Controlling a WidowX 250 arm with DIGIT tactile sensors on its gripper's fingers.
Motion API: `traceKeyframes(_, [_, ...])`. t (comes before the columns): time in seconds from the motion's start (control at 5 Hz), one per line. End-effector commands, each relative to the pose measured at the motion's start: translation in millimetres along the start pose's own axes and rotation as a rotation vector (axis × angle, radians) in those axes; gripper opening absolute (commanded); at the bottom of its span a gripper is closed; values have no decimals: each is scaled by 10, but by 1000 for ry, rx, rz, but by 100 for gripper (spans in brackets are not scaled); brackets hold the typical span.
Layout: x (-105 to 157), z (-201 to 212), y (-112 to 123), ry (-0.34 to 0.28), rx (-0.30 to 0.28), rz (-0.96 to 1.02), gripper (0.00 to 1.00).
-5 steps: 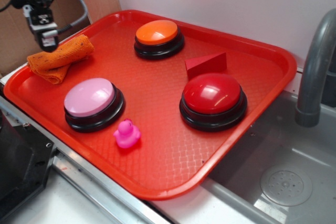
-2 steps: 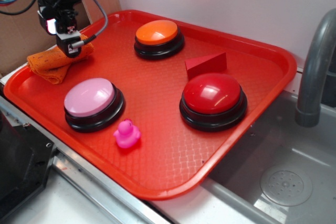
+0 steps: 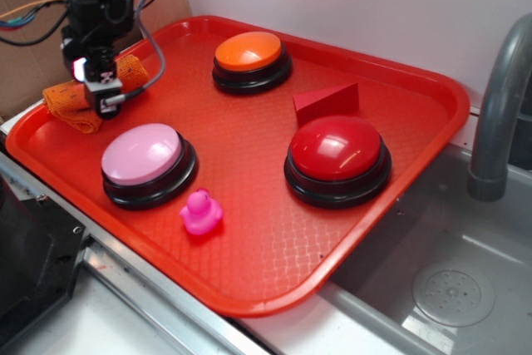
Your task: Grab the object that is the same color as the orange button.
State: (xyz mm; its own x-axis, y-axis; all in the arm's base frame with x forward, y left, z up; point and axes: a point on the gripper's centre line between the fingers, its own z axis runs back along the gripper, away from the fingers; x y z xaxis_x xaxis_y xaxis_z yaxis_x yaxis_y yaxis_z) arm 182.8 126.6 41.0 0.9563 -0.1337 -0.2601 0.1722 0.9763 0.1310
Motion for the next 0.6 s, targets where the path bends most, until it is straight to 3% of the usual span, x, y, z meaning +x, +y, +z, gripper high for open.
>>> traceKeyframes(0.0, [78, -260, 25, 11, -127, -10, 0])
traceKeyframes(0.4, [43, 106, -399, -79, -179, -78, 0])
